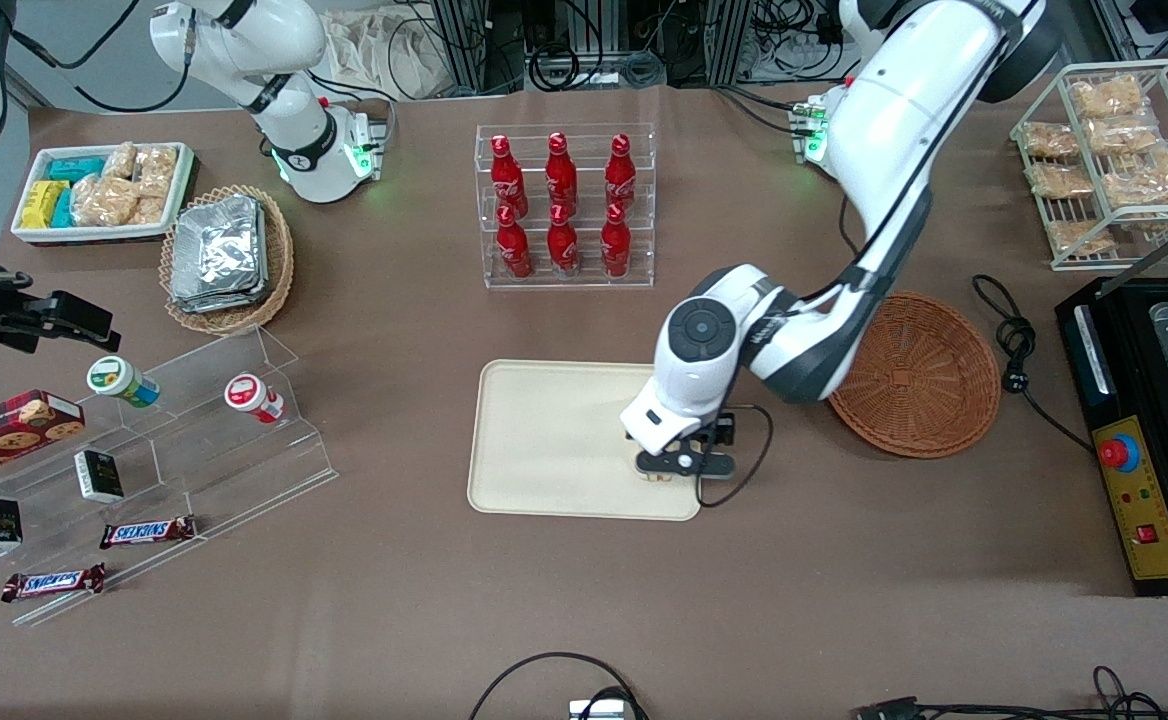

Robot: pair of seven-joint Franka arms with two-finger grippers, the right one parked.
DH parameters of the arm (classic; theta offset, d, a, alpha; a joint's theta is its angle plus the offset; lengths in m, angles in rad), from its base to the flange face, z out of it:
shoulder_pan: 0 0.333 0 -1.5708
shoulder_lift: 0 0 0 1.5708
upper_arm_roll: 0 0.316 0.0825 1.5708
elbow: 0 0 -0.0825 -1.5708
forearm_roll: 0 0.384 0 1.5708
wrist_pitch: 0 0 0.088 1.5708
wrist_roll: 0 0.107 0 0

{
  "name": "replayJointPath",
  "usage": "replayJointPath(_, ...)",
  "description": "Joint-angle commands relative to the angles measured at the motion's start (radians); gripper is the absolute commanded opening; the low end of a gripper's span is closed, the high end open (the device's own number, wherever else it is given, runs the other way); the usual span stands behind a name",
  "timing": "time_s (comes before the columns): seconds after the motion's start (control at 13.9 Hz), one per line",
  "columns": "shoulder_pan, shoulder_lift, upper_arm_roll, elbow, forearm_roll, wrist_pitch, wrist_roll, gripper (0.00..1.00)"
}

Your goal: Place sandwich from basket to tray

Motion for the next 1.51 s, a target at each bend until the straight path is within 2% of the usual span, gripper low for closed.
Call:
replayJointPath(0.0,0.034,-0.066,0.003,0.1,0.006,-0.178,-0.041,1.0)
replayJointPath(0.14,0.092,-0.113,0.001,0.118,0.004,-0.298,-0.025,1.0)
replayJointPath(0.36,0.144,-0.187,0.001,0.114,0.003,-0.383,-0.012,1.0)
replayJointPath(0.5,0.19,-0.228,0.001,0.108,-0.003,-0.447,0.093,1.0)
replayJointPath(0.72,0.271,-0.334,0.029,0.086,-0.12,-0.498,0.273,1.0)
replayJointPath(0.86,0.278,-0.425,0.091,0.034,-0.155,-0.516,0.411,1.0)
replayJointPath(1.08,0.281,-0.544,0.188,0.002,-0.265,-0.579,0.547,1.0)
replayJointPath(1.44,0.348,-0.709,0.195,-0.067,-0.347,-0.676,0.721,1.0)
